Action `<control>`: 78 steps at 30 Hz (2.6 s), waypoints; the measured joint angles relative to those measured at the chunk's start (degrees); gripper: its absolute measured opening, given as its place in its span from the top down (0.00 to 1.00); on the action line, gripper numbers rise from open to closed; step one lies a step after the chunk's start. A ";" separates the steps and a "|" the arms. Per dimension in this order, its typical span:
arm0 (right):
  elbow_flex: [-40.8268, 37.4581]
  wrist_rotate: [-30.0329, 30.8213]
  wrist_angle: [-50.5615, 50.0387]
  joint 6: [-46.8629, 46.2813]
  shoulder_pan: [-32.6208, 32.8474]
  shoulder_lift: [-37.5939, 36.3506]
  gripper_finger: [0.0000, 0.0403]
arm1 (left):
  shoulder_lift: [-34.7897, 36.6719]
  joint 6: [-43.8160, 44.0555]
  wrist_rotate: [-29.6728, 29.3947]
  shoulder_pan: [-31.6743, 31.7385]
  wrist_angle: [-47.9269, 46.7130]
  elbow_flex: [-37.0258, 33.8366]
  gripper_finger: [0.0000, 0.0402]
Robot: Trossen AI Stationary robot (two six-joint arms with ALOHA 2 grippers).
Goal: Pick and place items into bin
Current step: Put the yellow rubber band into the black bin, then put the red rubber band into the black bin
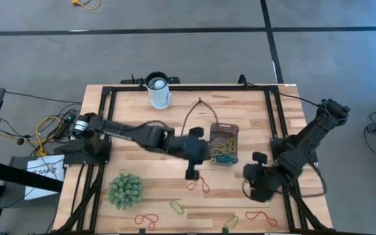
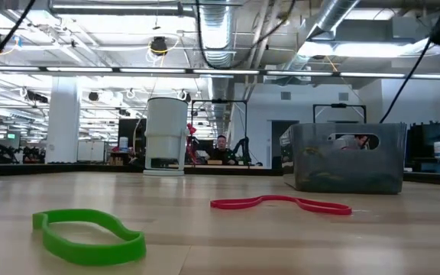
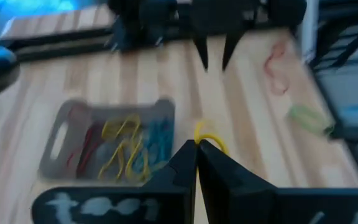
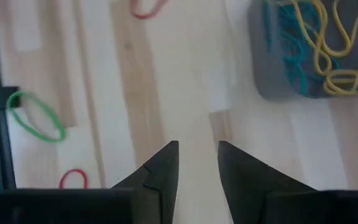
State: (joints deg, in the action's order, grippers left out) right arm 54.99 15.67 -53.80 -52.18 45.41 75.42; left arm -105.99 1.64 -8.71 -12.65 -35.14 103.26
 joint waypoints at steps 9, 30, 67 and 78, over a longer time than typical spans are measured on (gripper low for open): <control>-6.03 18.78 9.31 -9.34 15.36 -0.02 0.73 | -3.69 -5.55 16.11 10.09 11.26 -0.08 1.00; -16.97 29.43 20.03 -19.57 18.32 0.02 0.73 | -20.33 -2.21 15.86 17.64 19.01 0.17 1.00; -16.99 29.42 20.14 -18.87 17.63 0.00 0.74 | -21.15 5.57 20.19 16.73 2.31 14.56 0.86; -16.97 18.91 21.61 -13.90 8.96 0.00 0.74 | -13.77 -1.20 14.91 11.98 -12.02 28.52 0.86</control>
State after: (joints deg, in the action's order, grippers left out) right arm 38.02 34.58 -32.20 -66.08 54.37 75.42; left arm -119.76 0.44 6.21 -0.67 -47.15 131.79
